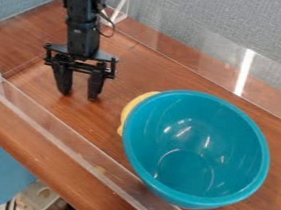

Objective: Remove the yellow object from the blue bowl and put it on the table

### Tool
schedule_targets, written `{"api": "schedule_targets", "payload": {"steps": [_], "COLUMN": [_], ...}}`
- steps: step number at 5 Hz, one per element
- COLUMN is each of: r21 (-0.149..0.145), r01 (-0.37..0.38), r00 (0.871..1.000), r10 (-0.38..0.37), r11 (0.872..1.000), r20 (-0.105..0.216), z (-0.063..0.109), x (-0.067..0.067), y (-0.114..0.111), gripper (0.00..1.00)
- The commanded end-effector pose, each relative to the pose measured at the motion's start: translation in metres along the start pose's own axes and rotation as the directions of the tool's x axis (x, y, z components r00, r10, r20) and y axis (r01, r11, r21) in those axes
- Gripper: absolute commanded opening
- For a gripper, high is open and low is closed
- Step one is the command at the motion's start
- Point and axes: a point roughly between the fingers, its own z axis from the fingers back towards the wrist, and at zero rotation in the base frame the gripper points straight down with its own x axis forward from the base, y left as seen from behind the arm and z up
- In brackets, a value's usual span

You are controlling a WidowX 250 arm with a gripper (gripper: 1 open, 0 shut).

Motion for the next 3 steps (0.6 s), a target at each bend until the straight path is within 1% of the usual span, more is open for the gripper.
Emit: {"api": "schedule_targets", "payload": {"steps": [1,2,3], "r21": [0.011,0.018,0.027], "r01": [-0.007,-0.050,-0.088], "r00": [1.000,0.999,0.996], "r10": [0.007,0.049,0.087], "r11": [1.000,0.999,0.996], "r20": [0.030,0.019,0.007], "z": [0.007,0.005,0.002], "x": [0.004,-0.010,-0.022], "y": [0.002,-0.011,-0.024], "gripper": [0.00,1.00,1.00]}}
